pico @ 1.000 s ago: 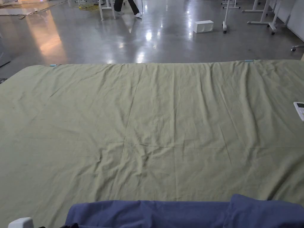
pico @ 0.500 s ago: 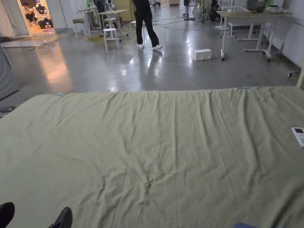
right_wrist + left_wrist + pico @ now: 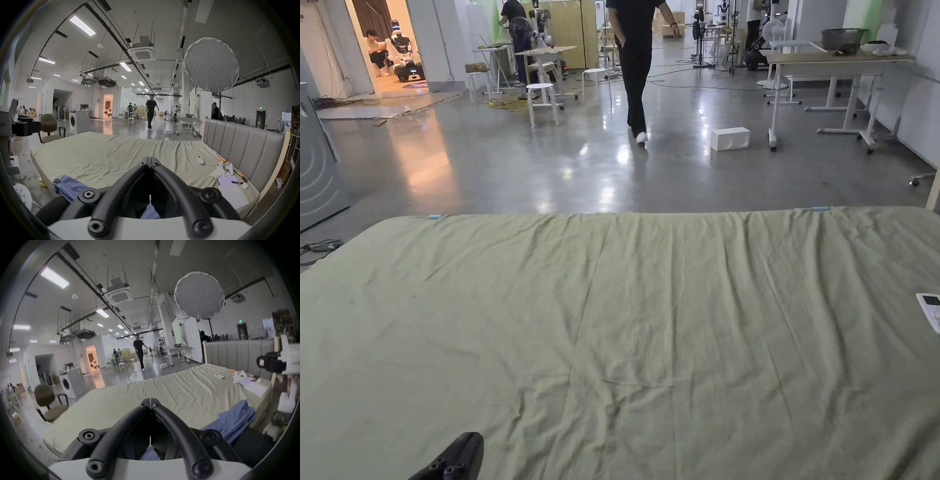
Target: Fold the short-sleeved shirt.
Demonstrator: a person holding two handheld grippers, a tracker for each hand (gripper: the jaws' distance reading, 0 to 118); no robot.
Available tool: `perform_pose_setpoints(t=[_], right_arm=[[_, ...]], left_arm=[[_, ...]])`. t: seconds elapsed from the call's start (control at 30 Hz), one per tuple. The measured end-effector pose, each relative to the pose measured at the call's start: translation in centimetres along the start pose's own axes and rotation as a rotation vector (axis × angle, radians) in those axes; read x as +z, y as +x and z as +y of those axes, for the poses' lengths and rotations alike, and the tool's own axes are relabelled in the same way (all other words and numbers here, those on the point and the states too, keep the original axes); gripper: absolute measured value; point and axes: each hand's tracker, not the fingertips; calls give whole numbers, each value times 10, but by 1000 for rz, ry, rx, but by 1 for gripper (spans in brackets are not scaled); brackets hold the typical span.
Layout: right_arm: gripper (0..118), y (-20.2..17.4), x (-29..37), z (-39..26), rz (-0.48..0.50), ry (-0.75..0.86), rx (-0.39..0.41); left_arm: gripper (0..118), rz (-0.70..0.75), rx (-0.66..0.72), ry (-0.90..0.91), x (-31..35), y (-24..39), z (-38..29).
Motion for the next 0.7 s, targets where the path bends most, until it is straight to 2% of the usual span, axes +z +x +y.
perform_pose_setpoints(t=[0.07, 0.17, 0.23, 0.27, 0.3, 0.5, 0.57, 0.6, 0.7], right_arm=[[0, -1, -3, -1, 11, -44, -35], [0, 2, -5, -1, 6, -29, -32], [0, 4, -6, -3, 5, -56, -88], [0, 6, -6, -1, 9, -44, -80], [0, 7, -7, -3, 14, -56, -106], [0, 5, -6, -4, 23, -74, -96], [0, 4, -7, -8, 29, -85, -100], [0, 3, -6, -9, 35, -92, -99], [0, 1, -8, -17, 53, -123, -103]], left_arm=[[0, 12, -4, 6, 1, -1, 1], [0, 7, 12, 10, 2, -6, 2], [0, -7, 37, 4, 2, -10, -1], [0, -6, 45, 3, 3, -11, -3], [0, -8, 53, 3, 4, -12, -3], [0, -19, 94, -50, -1, -31, -9], [2, 62, 171, -121, -8, -47, -21], [8, 100, 201, -141, -10, -58, -28], [17, 68, 410, -221, -23, -99, -57]])
